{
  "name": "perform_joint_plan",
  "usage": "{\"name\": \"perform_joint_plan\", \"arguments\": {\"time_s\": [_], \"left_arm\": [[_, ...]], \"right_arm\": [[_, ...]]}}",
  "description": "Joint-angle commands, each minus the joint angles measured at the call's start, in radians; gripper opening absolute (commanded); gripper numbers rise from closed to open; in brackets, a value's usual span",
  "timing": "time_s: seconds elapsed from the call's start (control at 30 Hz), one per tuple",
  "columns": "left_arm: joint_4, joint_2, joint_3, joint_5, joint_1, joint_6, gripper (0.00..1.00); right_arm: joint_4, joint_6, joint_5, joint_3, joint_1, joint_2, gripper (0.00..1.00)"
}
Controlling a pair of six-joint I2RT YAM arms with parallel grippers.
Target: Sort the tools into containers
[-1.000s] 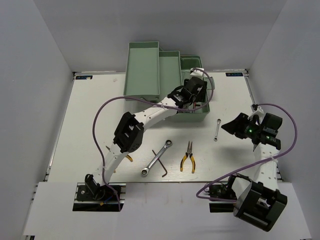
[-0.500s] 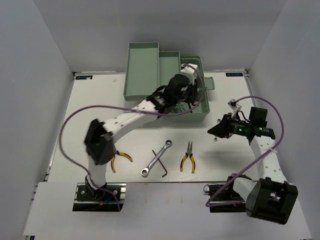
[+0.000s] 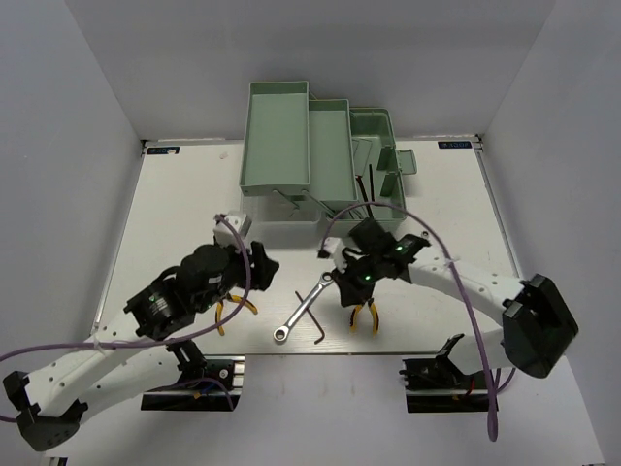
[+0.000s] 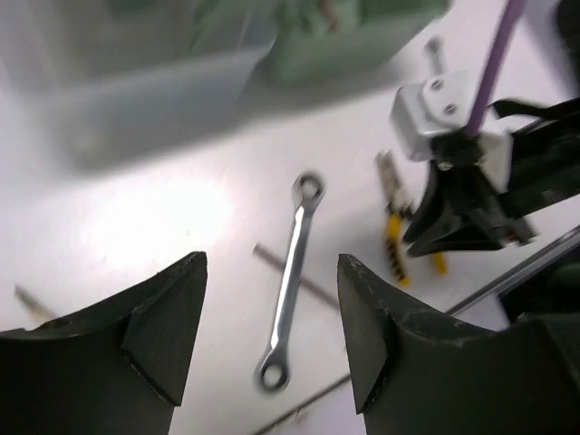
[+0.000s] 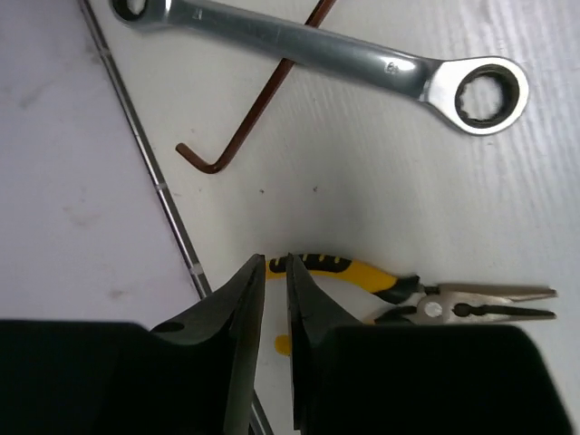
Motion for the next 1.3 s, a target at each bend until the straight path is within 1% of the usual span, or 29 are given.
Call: {"name": "perform_joint_plan", "arguments": {"time_s": [0.0,0.03,0.07,0.1,0.13,0.17,0.27,0.33,0.37,0.43,0.57,0.83,0.93,0.97,1.03,1.07,1.1,1.27], "left_arm": [[-0.202,-0.086,-0.074,-0.033,0.001,-0.11,0.7],[-0.217,-0.133,-0.089,-0.033,0.001,-0.12,0.7],[-0.24,-0.154,-0.089,-0.043,0.001,-0.131,0.7],[-0.249,-0.171,-0.098,-0.044,0.001,-0.142,0.7],[-0.249,-0.195,-0.098,-0.044,0.001,-0.142,0.7],[-0.266,-0.204,-0.098,-0.044,0.001,-0.151,0.7],[-0.297,-0.224,-0.098,-0.044,0.001,-0.16,0.7],[-0.309,-0.235,-0.098,-0.034,0.001,-0.16,0.7],[-0.323,-0.235,-0.098,-0.034,0.001,-0.171,0.7],[-0.337,-0.264,-0.098,-0.034,0.001,-0.171,0.7],[-0.374,-0.301,-0.098,-0.045,0.001,-0.18,0.71],[-0.374,-0.329,-0.108,-0.045,0.001,-0.18,0.71],[-0.374,-0.352,-0.108,-0.045,0.001,-0.18,0.71],[-0.374,-0.352,-0.117,-0.045,0.001,-0.18,0.71],[-0.364,-0.382,-0.117,-0.045,0.001,-0.18,0.72],[-0.364,-0.382,-0.117,-0.045,0.001,-0.18,0.72],[-0.364,-0.399,-0.117,-0.045,0.001,-0.18,0.72],[-0.364,-0.442,-0.126,-0.045,0.001,-0.18,0.72]], "right_arm": [[0.037,0.087,0.267,0.068,0.138,0.05,0.22],[0.033,0.154,0.301,0.111,0.181,0.069,0.25],[0.037,0.17,0.313,0.123,0.212,0.116,0.27],[0.042,0.195,0.348,0.145,0.226,0.132,0.32],[0.044,0.208,0.384,0.162,0.255,0.152,0.32],[0.045,0.216,0.392,0.171,0.275,0.196,0.32],[0.076,0.256,0.396,0.169,0.316,0.259,0.32],[0.108,0.258,0.425,0.169,0.347,0.288,0.34],[0.117,0.288,0.433,0.166,0.353,0.305,0.37],[0.129,0.297,0.47,0.171,0.368,0.333,0.41],[0.114,0.342,0.472,0.198,0.379,0.382,0.41],[0.085,0.408,0.472,0.258,0.419,0.457,0.41],[0.083,0.425,0.491,0.271,0.433,0.491,0.41],[0.083,0.423,0.54,0.272,0.44,0.495,0.41],[0.071,0.432,0.582,0.289,0.456,0.523,0.4],[0.068,0.434,0.623,0.292,0.46,0.528,0.37],[0.059,0.437,0.634,0.291,0.465,0.541,0.37],[0.053,0.442,0.672,0.258,0.48,0.561,0.26]]}}
